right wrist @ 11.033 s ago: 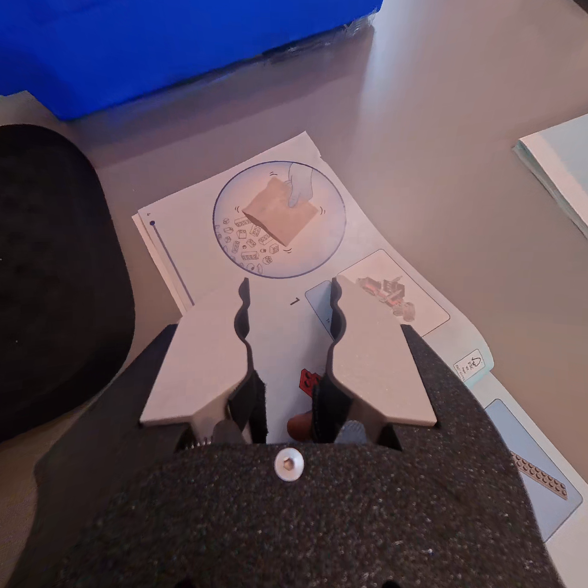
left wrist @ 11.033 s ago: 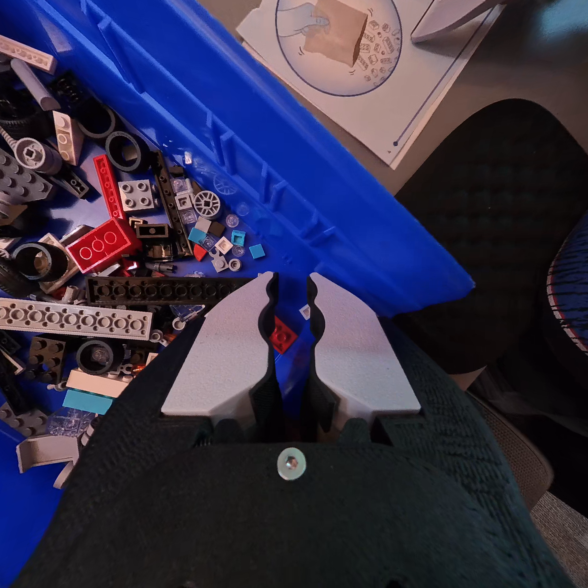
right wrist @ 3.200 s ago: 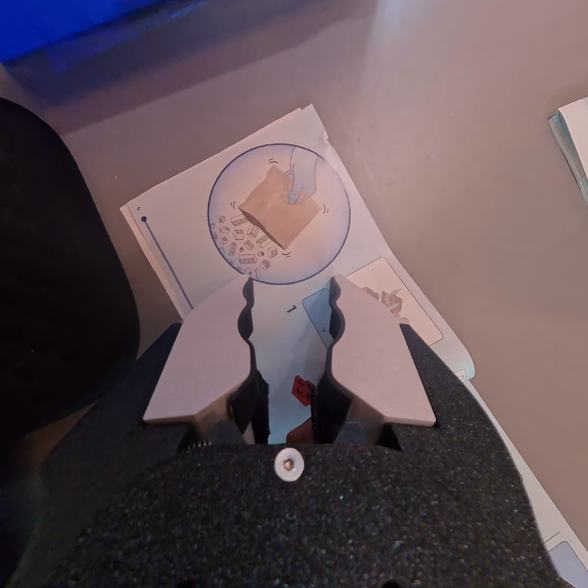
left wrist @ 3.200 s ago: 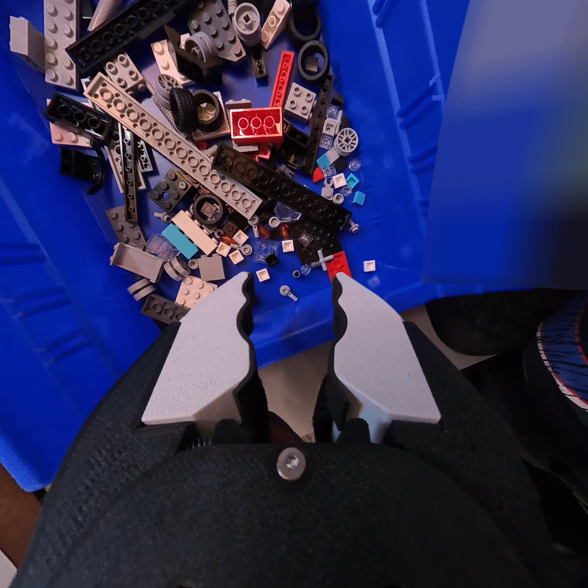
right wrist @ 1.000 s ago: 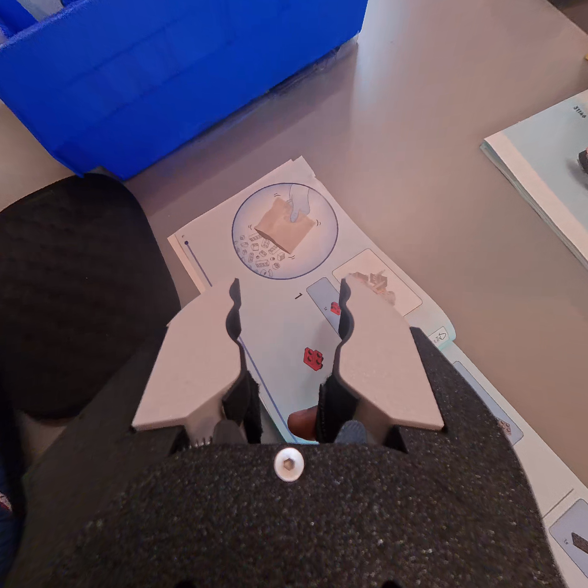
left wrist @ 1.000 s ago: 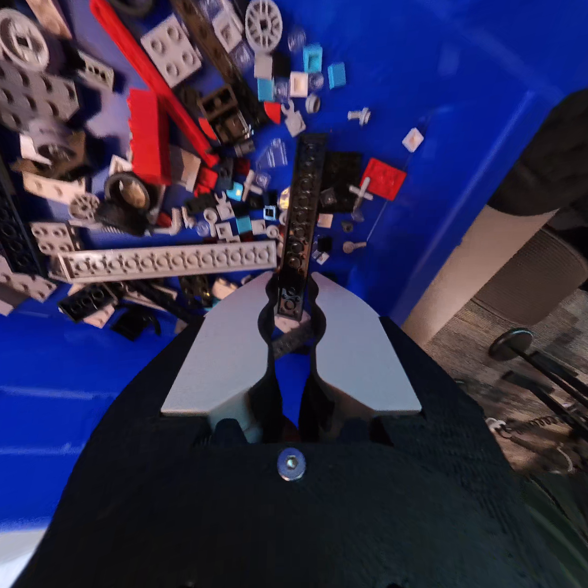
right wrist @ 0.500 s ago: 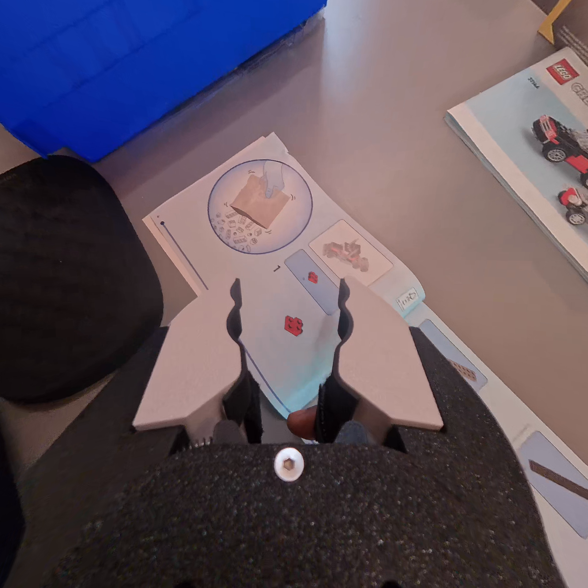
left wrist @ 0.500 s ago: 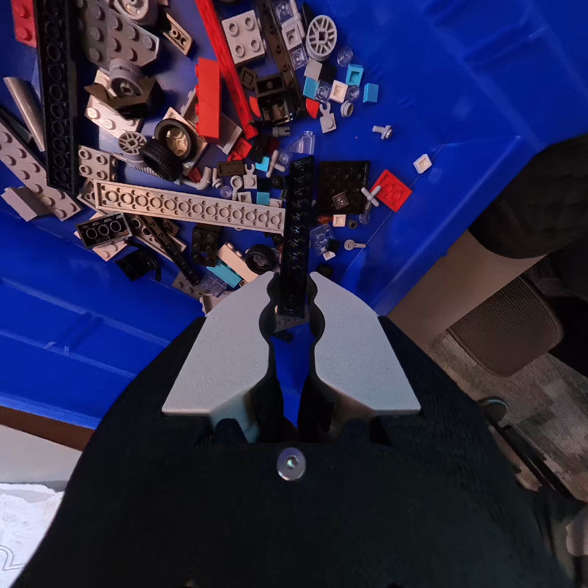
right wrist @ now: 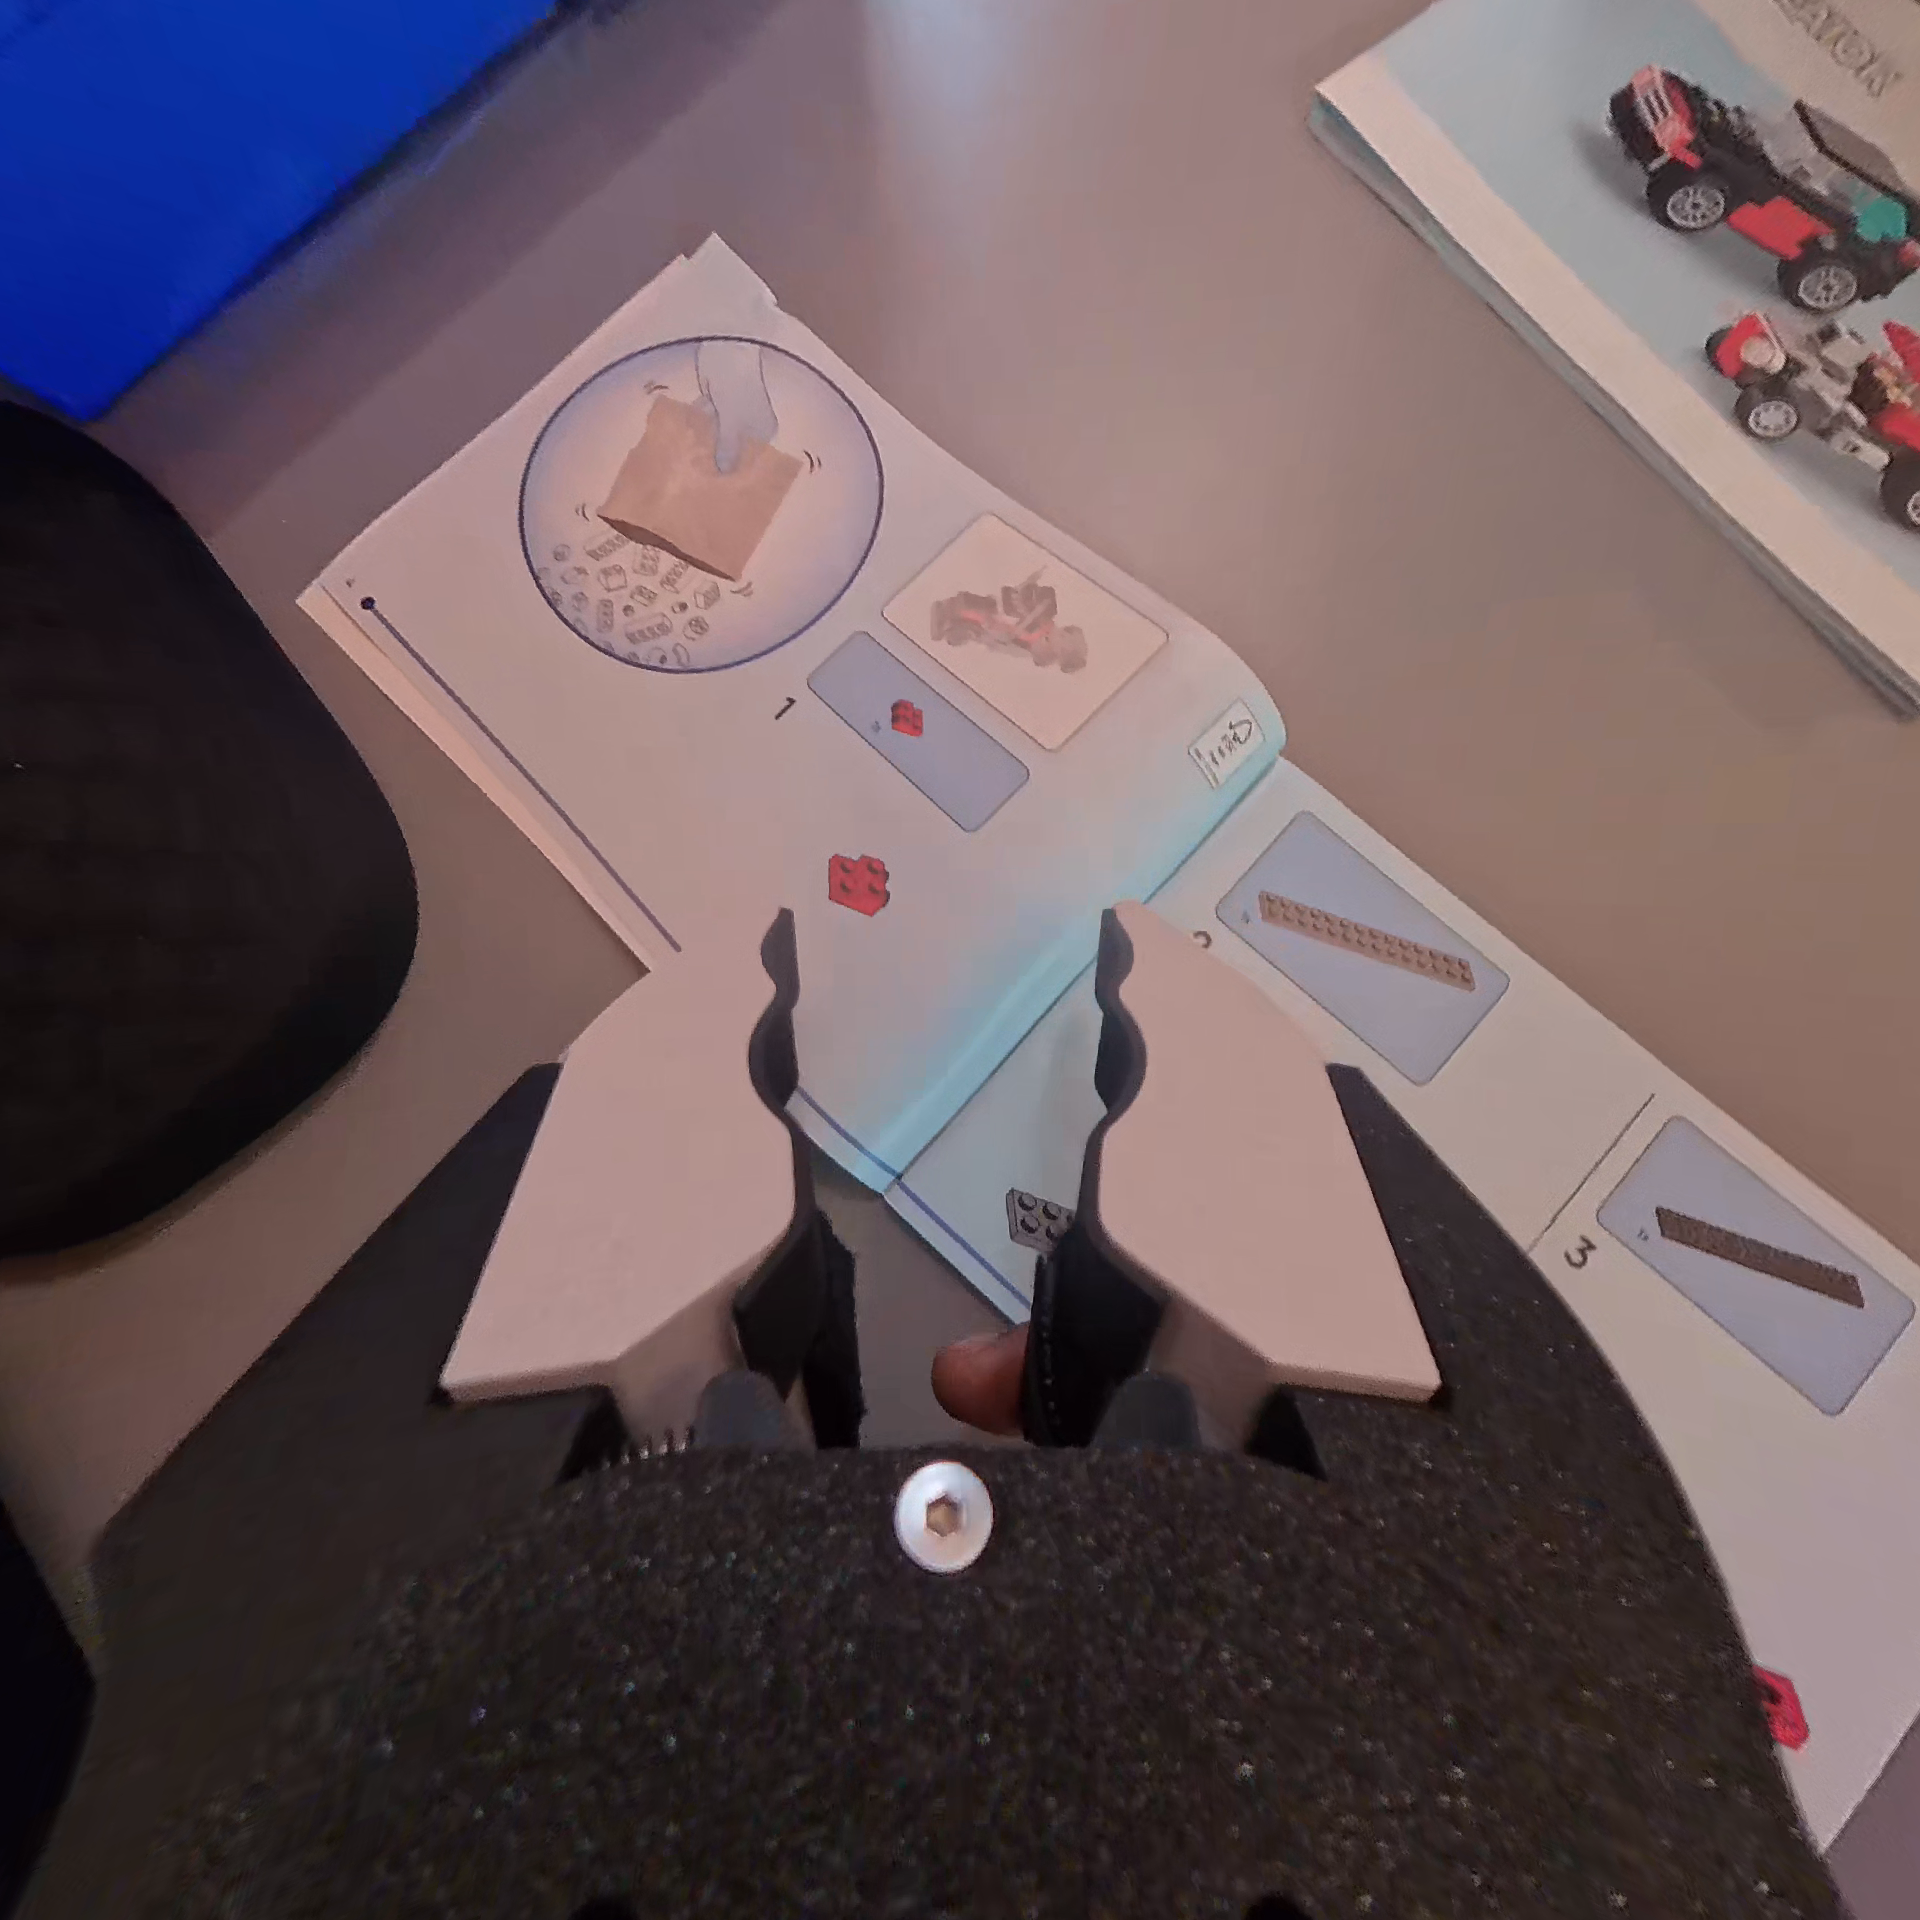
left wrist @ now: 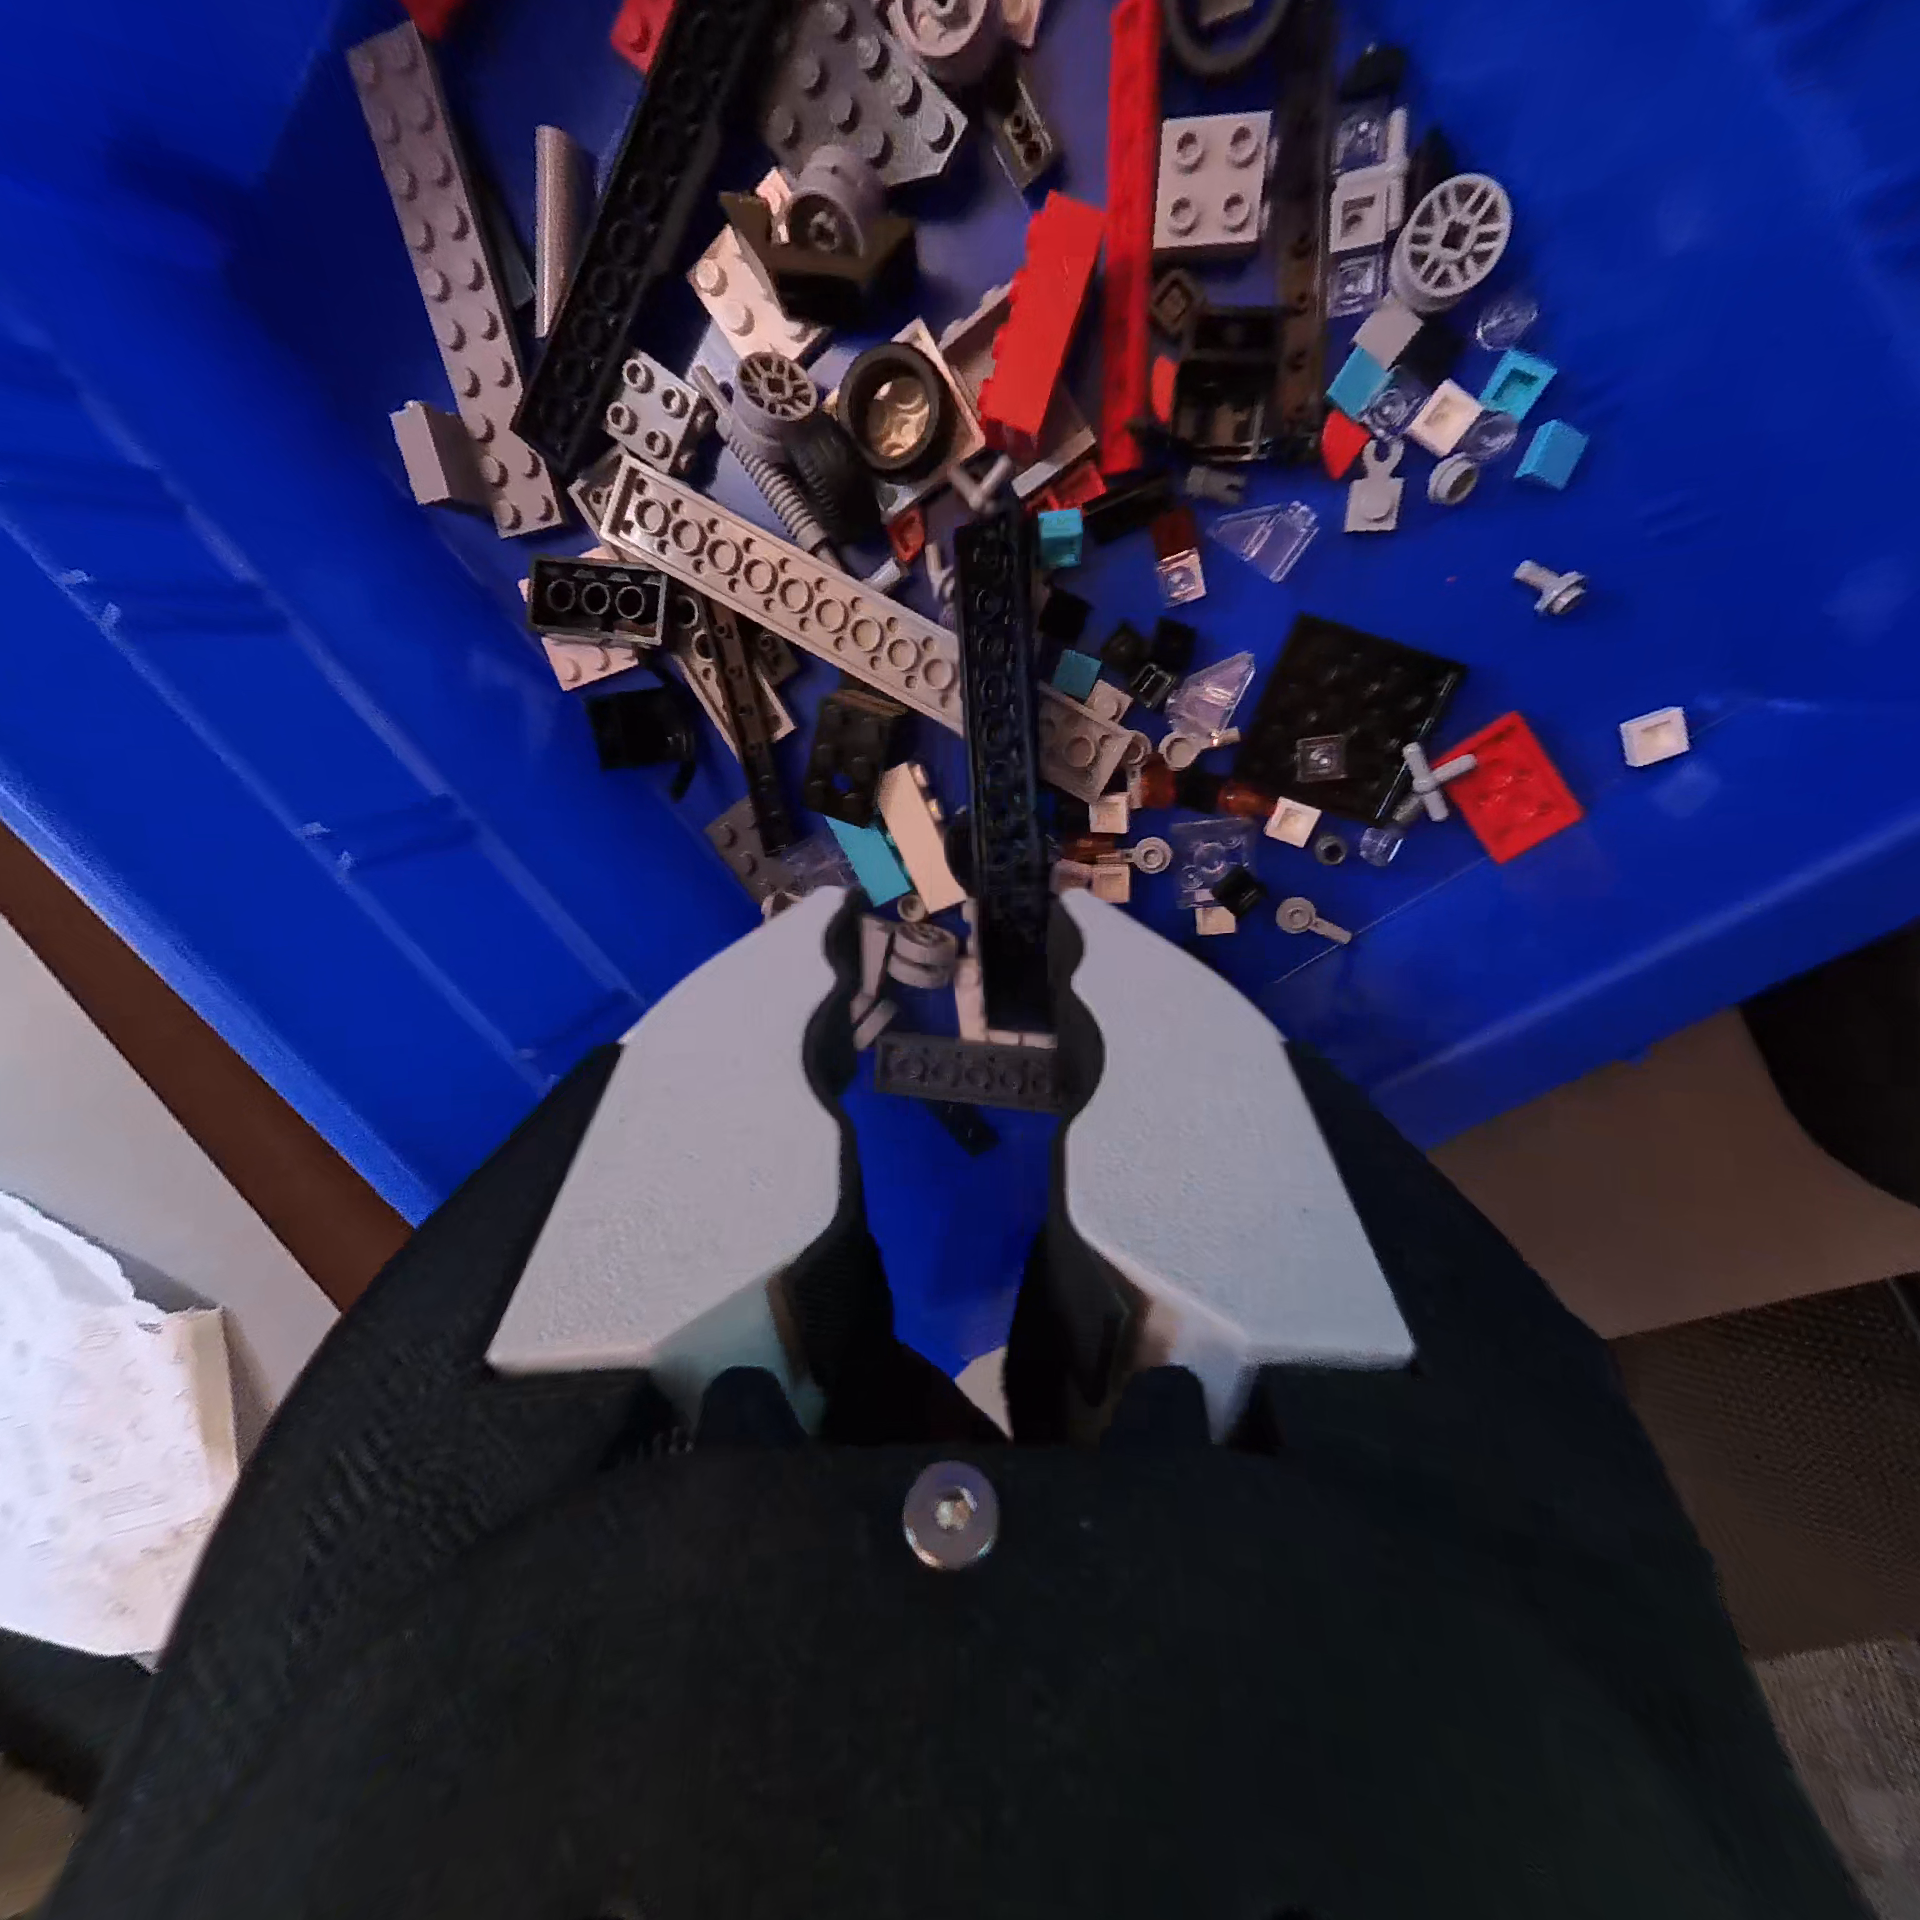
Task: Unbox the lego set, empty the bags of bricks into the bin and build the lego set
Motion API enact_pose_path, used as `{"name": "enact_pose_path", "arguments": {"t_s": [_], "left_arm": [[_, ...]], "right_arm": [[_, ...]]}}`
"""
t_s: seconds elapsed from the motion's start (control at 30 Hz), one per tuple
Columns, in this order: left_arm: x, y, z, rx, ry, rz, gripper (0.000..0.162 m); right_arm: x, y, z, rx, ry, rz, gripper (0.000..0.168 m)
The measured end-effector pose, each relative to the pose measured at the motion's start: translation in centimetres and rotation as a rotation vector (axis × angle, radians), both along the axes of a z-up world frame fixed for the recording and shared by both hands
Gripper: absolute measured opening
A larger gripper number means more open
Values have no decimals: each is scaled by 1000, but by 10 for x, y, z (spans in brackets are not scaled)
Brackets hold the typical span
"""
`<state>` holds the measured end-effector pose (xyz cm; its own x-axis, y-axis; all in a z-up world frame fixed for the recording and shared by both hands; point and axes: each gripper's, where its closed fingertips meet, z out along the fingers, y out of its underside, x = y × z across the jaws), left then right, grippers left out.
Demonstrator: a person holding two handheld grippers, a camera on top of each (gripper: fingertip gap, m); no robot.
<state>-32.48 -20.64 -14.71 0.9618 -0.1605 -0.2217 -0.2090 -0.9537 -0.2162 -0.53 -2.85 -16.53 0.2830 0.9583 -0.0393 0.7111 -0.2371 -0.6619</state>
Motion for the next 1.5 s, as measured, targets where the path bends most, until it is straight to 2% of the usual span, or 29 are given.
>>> {"name": "enact_pose_path", "arguments": {"t_s": [0.07,0.2,0.53,0.63,0.73,0.87,0.97,1.03,1.07,1.2,1.37,1.5], "left_arm": [[3,1,1,17,-21,11,51],[9,13,13,101,-57,23,61],[44,38,51,358,43,8,95],[61,41,54,373,14,20,95],[74,46,61,385,-8,34,95],[94,66,73,440,-21,38,92],[117,81,80,471,-40,-3,88],[131,87,82,468,-32,-40,87],[136,89,83,463,-22,-56,87],[144,90,89,447,14,-78,86],[154,93,97,469,15,-109,81],[165,94,93,453,5,-148,80]], "right_arm": [[4,1,3,5,11,-21,55],[15,4,8,18,40,-58,54],[74,6,13,51,39,-111,48],[100,-1,26,22,56,-142,50],[142,-6,61,75,116,-192,52],[244,10,102,189,157,-430,52],[310,15,89,163,83,-561,56],[327,16,74,115,44,-578,58],[328,16,69,94,50,-560,59],[307,2,58,-9,112,-413,33],[271,-5,57,-36,194,-290,47],[260,-3,60,-61,241,-257,46]]}}
